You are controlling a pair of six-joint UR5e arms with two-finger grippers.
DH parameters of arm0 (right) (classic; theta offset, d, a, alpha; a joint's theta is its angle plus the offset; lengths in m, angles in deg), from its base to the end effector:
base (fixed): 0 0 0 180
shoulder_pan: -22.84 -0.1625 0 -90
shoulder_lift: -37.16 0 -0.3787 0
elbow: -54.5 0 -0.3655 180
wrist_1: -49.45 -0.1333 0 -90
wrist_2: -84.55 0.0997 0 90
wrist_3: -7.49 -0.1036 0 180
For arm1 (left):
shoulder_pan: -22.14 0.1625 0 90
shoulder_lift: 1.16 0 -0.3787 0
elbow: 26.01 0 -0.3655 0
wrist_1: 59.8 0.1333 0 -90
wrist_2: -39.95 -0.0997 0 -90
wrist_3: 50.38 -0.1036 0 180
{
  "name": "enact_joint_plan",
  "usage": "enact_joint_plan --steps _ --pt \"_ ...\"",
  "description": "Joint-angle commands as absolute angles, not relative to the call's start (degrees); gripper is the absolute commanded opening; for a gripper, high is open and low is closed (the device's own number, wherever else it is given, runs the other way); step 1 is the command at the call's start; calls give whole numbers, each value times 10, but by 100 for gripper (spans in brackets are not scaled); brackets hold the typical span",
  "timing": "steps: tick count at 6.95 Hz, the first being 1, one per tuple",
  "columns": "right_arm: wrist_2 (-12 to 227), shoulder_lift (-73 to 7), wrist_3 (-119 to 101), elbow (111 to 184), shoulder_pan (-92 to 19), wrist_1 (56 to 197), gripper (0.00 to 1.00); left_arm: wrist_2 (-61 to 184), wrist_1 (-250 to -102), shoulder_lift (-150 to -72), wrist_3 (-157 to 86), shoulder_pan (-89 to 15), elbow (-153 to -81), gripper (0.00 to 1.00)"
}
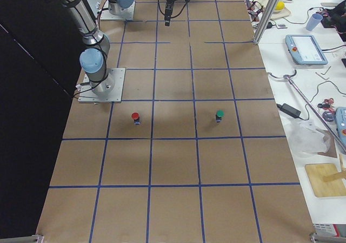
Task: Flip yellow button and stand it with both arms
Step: 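Close the left gripper on the yellow button's body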
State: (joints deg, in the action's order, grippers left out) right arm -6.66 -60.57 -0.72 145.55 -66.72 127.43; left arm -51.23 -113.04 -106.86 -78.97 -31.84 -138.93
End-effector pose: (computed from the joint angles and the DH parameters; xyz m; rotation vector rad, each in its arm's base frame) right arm 0.1280 -0.4027 0.4679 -0.2331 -3.1022 -0.1425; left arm 0.1787 -0.4689 0.1922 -0.2030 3.1344 0.0604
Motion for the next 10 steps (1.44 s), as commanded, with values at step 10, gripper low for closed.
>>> enact_joint_plan --steps 10 --pt "-49 -607 -3 1457 -666 1267 100 -513 -1132 -1071 -775 -307 -1396 66"
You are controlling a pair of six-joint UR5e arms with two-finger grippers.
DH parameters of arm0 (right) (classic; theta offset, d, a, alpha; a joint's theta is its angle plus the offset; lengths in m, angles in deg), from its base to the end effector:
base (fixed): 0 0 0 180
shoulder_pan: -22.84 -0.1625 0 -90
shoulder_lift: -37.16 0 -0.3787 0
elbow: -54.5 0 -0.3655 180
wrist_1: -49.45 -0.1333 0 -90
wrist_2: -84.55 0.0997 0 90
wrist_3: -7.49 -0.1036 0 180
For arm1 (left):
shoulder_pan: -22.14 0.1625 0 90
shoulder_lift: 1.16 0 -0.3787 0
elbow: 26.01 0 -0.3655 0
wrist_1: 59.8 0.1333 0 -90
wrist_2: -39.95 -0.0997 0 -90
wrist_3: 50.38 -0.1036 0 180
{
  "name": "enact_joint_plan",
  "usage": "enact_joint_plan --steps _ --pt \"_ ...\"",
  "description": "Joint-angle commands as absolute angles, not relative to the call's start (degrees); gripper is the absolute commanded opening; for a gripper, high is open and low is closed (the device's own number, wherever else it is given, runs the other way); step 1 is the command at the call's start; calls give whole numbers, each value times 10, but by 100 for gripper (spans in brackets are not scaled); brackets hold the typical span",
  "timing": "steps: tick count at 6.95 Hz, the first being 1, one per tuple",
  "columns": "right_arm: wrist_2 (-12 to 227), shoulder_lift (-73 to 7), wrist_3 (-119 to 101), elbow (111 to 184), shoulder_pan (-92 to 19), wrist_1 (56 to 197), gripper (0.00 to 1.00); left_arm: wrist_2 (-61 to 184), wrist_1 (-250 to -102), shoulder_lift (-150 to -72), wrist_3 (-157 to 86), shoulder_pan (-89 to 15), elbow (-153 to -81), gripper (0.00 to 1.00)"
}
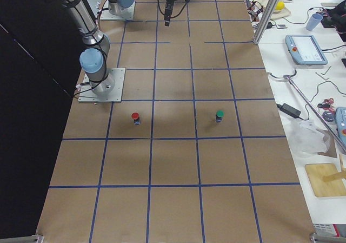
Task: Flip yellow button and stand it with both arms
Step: 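Close the left gripper on the yellow button's body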
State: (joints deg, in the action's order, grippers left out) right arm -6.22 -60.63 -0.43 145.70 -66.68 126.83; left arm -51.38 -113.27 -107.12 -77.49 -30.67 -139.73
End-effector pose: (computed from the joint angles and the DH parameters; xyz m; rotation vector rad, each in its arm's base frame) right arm 0.1286 -0.4011 0.4662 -0.2272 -3.1089 -0.1625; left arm 0.1854 -0.4609 0.1843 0.2740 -3.1186 -0.0922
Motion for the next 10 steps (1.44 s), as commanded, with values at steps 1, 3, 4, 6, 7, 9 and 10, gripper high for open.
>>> enact_joint_plan --steps 1,3,4,6,7,9,10 --pt "-13 -607 -5 1457 -672 1266 100 -515 -1132 -1071 -776 -307 -1396 55" --pt "-8 -607 -6 1459 -670 1259 100 -512 -1132 -1072 -778 -307 -1395 34" --pt "-7 -608 -13 1459 -669 1257 100 -510 -1131 -1070 -780 -307 -1393 22" --pt "3 -608 -66 1457 -671 1256 100 -509 -1244 -1028 -789 -319 -1333 13" --pt "5 -608 -68 1457 -672 1256 100 -504 -1322 -1014 -792 -328 -1292 13" --pt "62 -607 -117 1457 -670 1256 100 -438 -1452 -984 -793 -384 -1251 13" --pt "92 -604 -161 1455 -670 1257 100 -362 -1506 -969 -796 -402 -1248 13"
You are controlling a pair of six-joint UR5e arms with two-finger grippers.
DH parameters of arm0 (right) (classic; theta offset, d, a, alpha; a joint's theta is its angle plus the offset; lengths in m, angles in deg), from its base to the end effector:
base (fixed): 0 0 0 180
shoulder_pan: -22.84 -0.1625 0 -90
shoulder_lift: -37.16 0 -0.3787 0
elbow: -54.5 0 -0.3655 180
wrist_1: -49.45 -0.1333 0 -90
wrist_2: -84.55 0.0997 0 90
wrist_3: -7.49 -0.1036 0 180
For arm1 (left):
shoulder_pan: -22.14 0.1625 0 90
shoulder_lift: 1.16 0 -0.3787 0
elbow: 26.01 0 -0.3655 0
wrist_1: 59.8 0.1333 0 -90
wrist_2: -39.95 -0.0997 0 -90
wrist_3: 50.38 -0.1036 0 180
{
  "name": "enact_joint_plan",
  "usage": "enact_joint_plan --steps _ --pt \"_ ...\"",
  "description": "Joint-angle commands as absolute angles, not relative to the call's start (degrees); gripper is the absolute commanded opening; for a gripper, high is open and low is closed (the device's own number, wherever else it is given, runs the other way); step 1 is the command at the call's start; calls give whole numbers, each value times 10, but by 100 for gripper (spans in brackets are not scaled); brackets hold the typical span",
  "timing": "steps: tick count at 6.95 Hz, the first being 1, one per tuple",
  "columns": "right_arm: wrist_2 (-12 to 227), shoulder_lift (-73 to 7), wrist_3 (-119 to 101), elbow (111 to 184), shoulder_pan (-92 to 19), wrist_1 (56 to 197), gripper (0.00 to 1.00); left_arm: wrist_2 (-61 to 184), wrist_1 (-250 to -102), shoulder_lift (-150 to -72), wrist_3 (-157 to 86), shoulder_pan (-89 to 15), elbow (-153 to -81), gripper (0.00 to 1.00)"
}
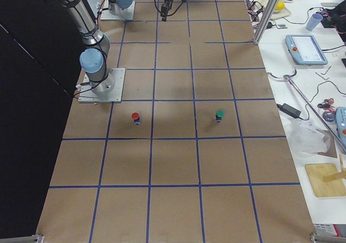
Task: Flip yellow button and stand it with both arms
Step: 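Lift the yellow button with the left gripper while the right gripper approaches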
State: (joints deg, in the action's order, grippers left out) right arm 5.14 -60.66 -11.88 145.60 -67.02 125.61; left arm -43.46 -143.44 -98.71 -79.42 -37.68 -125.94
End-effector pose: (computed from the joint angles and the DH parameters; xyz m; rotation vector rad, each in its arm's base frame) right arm 0.1514 -0.3981 0.4670 0.5204 2.9258 0.2283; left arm 0.1140 -0.4848 0.3079 0.0457 -2.9412 -0.1653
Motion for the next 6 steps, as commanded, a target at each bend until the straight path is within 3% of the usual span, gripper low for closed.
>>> enact_joint_plan --steps 1,4,6 --pt "128 -601 -220 1450 -669 1261 100 -275 -1564 -957 -796 -422 -1247 12" --pt "243 -599 -320 1450 -643 1283 100 -5 -1738 -881 -788 -465 -1245 12" --pt "330 -600 -331 1455 -603 1282 100 92 -1756 -856 -768 -552 -1246 12"
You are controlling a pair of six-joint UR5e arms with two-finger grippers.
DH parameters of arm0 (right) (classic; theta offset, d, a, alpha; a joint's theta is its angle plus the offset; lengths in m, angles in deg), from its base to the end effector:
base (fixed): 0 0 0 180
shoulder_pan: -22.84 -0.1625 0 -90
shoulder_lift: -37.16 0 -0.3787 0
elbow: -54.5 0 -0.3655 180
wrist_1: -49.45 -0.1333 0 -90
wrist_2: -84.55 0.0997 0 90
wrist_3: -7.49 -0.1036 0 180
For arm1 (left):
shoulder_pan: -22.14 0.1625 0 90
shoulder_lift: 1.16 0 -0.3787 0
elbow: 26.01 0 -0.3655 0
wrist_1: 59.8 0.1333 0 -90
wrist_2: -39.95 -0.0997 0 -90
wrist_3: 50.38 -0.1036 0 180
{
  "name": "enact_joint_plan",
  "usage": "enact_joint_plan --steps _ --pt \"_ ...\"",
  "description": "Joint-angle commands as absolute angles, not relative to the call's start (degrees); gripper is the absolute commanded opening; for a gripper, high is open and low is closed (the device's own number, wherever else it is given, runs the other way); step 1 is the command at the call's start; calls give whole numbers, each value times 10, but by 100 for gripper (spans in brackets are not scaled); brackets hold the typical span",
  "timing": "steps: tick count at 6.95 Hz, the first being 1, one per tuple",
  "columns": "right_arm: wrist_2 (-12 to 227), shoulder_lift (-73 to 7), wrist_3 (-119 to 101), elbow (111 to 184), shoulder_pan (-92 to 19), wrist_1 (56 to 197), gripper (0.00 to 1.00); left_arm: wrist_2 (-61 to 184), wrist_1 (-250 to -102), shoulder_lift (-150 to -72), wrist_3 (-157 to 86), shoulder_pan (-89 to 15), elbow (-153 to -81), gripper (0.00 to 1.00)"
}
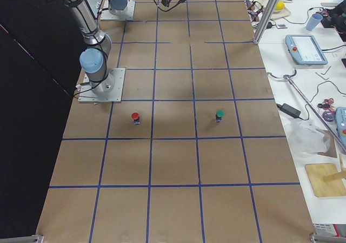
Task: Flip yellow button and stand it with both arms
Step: 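Lift the yellow button with the left gripper while the right gripper approaches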
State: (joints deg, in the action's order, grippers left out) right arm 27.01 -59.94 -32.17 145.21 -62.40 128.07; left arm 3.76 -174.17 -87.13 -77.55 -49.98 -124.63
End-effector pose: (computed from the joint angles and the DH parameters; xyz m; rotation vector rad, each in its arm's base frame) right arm 0.1544 -0.4224 0.4832 1.0159 2.4006 0.3359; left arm -0.0851 -0.4428 0.4092 0.1041 -2.1125 -0.0926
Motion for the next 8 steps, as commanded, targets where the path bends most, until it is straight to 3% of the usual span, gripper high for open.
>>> enact_joint_plan --steps 1,3,8 --pt "390 -599 -368 1454 -602 1290 100 137 -1756 -855 -770 -584 -1247 12" --pt "440 -600 -460 1458 -603 1356 100 232 -1755 -856 -774 -606 -1256 12" --pt "493 -607 -536 1464 -619 1351 100 328 -1752 -855 -769 -625 -1259 12"
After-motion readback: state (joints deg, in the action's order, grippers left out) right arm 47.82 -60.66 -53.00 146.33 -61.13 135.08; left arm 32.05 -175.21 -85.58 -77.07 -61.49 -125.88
